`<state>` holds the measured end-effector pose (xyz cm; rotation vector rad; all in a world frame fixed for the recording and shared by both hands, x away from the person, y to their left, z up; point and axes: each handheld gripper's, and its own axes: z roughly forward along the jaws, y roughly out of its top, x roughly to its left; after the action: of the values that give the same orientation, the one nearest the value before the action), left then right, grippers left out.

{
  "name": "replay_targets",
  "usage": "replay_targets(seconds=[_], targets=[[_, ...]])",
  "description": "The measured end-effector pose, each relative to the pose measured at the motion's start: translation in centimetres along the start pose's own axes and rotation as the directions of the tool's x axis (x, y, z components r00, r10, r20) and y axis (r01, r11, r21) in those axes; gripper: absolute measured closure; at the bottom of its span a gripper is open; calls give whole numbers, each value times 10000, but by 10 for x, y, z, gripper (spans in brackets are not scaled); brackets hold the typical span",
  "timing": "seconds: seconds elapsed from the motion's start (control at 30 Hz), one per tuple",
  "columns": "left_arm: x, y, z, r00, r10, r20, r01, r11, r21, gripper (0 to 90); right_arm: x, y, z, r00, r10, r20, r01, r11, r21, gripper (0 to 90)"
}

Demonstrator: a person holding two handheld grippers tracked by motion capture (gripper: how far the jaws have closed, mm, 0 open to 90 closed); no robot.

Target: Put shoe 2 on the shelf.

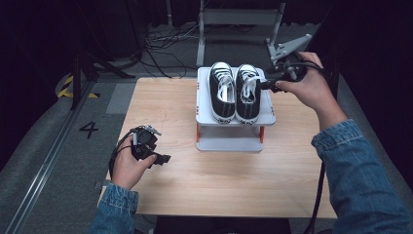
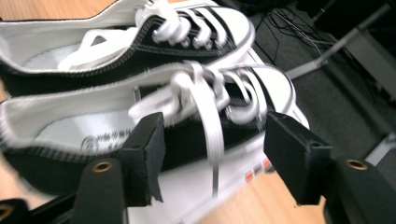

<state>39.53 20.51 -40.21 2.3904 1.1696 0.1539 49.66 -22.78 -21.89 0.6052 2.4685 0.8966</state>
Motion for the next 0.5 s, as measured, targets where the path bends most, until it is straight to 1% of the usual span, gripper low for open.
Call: replay_targets(seconds=[0.03, 0.1, 0.13, 0.2, 0.23, 0.27, 0.3, 0.37, 0.4, 0.43, 0.47, 0.5], targets=[[2, 0, 0, 9999, -30, -160, 31, 10000, 64, 253, 0, -4, -5, 9999, 163, 47, -163, 9998, -60, 366], [4, 1, 0, 9997, -44, -227, 46, 10000, 78, 250, -1, -17, -16, 9985, 541, 97, -539, 9985, -133, 352], [8, 1, 0, 9996, -64, -273, 67, 9999, 94, 248, -2, -26, -23, 9969, 763, 183, -760, 9970, -147, 346], [10, 0, 0, 9996, -108, -276, 109, 9999, 38, 241, -2, -38, -32, 9941, 1008, 404, -1001, 9948, -183, 331], [10, 0, 0, 9996, -108, -276, 109, 9999, 38, 240, -2, -38, -32, 9941, 1008, 404, -1001, 9948, -183, 331], [12, -2, -1, 9994, 1, -346, -2, 10000, -43, 235, -1, -56, -42, 9901, 1310, 496, -1302, 9913, -187, 311], [14, -3, -1, 9993, 32, -371, -36, 9999, -106, 222, -1, -63, -44, 9886, 1423, 488, -1415, 9898, -190, 306], [17, -6, -2, 9986, 47, -518, -51, 10000, -80, 195, 0, -78, -48, 9830, 1755, 548, -1746, 9844, -207, 281], [18, -7, -2, 9979, 269, -594, -277, 9996, -114, 192, 2, -90, -50, 9770, 2018, 682, -2013, 9794, -136, 266], [18, -10, -2, 9960, 422, -790, -442, 9987, -244, 192, 4, -99, -51, 9720, 2201, 818, -2199, 9754, -119, 256], [18, -10, -2, 9960, 422, -790, -442, 9987, -244, 190, 4, -99, -51, 9720, 2201, 818, -2199, 9754, -119, 256], [18, -12, -1, 9943, 469, -959, -509, 9979, -404, 190, 8, -110, -52, 9687, 2292, 958, -2287, 9734, -158, 246]])
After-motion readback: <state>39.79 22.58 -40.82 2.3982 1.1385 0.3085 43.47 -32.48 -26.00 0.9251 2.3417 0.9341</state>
